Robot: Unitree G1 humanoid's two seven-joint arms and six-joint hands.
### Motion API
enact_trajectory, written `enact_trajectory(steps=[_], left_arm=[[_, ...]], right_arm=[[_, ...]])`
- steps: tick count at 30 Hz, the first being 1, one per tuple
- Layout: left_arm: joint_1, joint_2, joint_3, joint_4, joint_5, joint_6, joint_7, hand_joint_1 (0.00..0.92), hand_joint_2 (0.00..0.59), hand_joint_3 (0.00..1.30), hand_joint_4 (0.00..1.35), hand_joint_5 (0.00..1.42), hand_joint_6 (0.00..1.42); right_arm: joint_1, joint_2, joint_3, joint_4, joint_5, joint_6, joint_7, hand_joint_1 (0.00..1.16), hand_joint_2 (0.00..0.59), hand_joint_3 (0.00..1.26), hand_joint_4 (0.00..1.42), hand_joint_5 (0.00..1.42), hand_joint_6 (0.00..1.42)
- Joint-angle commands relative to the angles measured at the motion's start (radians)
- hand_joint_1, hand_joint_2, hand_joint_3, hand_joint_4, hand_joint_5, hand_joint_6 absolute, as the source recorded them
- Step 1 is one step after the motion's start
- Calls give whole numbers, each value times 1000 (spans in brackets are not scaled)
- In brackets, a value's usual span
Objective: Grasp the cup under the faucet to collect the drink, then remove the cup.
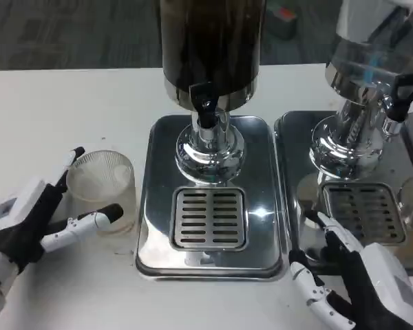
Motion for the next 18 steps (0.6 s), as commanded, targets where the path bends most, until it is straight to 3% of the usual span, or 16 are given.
enact_trajectory(steps=[1, 6, 12, 16, 18], left_arm=[[-15, -22, -13, 16, 15, 10, 52, 0, 0, 0, 99, 256, 266], [-26, -47, -26, 23, 30, 43, 95, 0, 0, 16, 188, 361, 460], [-46, -71, -56, 42, 50, 48, 148, 7, 0, 204, 304, 558, 957], [-59, -74, -79, 68, 64, 26, 178, 24, 0, 382, 342, 606, 1051], [-62, -72, -94, 79, 72, 19, 196, 25, 1, 391, 335, 591, 1031]], right_arm=[[11, -6, -11, -4, 10, 5, 14, 258, 450, 123, 74, 61, 230], [12, 3, -15, -3, 14, 7, 13, 267, 459, 149, 76, 61, 230], [16, 15, -12, 2, 16, 7, 7, 273, 461, 194, 86, 61, 230], [22, 20, -10, 2, 15, 5, 1, 273, 462, 211, 86, 61, 230], [26, 22, -11, 2, 17, 3, -2, 192, 459, 219, 86, 71, 230]])
